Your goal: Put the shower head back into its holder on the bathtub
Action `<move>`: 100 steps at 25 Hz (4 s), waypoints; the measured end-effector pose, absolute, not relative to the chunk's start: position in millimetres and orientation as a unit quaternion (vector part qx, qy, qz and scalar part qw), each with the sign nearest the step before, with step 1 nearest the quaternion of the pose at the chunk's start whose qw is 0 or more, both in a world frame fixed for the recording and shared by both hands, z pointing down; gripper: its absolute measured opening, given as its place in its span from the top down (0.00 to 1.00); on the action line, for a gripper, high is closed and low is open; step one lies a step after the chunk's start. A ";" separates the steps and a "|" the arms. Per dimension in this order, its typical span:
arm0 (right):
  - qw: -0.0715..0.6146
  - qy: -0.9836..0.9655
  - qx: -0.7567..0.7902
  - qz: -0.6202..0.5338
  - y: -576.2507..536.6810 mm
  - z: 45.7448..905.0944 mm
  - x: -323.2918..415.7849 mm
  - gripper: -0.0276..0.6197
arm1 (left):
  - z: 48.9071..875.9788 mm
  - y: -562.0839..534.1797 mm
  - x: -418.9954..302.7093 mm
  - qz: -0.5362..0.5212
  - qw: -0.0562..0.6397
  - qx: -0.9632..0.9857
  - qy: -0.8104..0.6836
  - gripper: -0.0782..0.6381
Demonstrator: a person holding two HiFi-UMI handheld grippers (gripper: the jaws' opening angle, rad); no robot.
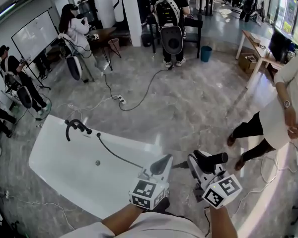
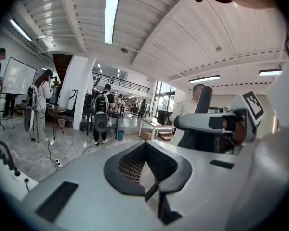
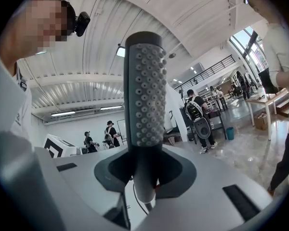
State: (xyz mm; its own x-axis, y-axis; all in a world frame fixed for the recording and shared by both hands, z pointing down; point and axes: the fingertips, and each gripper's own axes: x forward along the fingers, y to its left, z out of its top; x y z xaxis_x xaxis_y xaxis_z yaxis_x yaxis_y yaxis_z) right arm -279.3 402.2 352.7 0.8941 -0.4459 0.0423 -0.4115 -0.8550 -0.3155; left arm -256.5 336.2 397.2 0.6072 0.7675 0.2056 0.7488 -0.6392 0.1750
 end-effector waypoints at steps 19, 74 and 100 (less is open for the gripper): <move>0.138 0.312 -0.938 -0.059 454.9 350.1 -76.8 0.79 | 401.3 391.7 -66.6 0.136 0.033 0.924 0.356 0.88; 0.116 0.730 -0.661 -0.128 187.6 318.1 324.7 0.79 | 406.6 152.9 246.9 0.123 0.111 0.975 -0.150 0.88; 0.128 0.833 -0.502 -0.192 24.4 309.6 399.0 0.79 | 447.6 44.7 289.9 0.130 0.132 0.920 -0.345 0.88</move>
State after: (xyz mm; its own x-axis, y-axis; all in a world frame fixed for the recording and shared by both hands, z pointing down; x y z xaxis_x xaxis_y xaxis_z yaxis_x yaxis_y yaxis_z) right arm 399.0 24.4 309.6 -0.4627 -0.8863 -0.0206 -0.7875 0.4216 -0.4495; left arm 289.9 44.7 447.6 0.7281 -0.6009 0.3298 -0.6692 -0.7272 0.1526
